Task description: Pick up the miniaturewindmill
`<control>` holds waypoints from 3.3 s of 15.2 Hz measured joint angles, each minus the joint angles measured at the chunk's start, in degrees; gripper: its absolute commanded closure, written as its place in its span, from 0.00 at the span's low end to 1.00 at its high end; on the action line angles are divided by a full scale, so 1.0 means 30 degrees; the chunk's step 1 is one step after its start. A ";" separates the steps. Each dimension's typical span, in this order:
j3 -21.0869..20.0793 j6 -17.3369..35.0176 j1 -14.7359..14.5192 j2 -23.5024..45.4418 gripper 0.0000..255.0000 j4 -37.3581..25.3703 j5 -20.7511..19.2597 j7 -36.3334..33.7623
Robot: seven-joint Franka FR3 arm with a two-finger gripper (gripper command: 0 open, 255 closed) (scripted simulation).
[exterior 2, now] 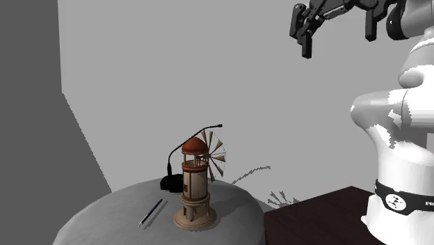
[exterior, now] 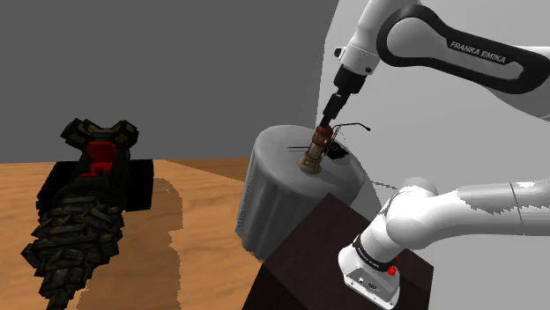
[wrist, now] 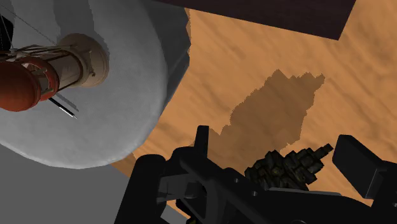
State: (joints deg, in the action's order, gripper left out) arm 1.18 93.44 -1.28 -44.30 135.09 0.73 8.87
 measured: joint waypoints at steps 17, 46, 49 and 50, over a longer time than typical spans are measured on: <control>0.5748 0.5214 0.2044 0.0947 0.00 0.3481 -0.5052 0.7391; 1.5063 1.6494 0.0808 1.3022 1.00 0.0822 -0.3394 1.8893; 1.5069 1.6519 0.0810 1.3027 1.00 0.0832 -0.3386 1.8897; 1.5070 1.6519 0.0811 1.3025 1.00 0.0832 -0.3386 1.8897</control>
State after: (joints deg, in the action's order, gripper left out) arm 46.39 143.00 1.15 -5.22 137.59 -9.42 65.56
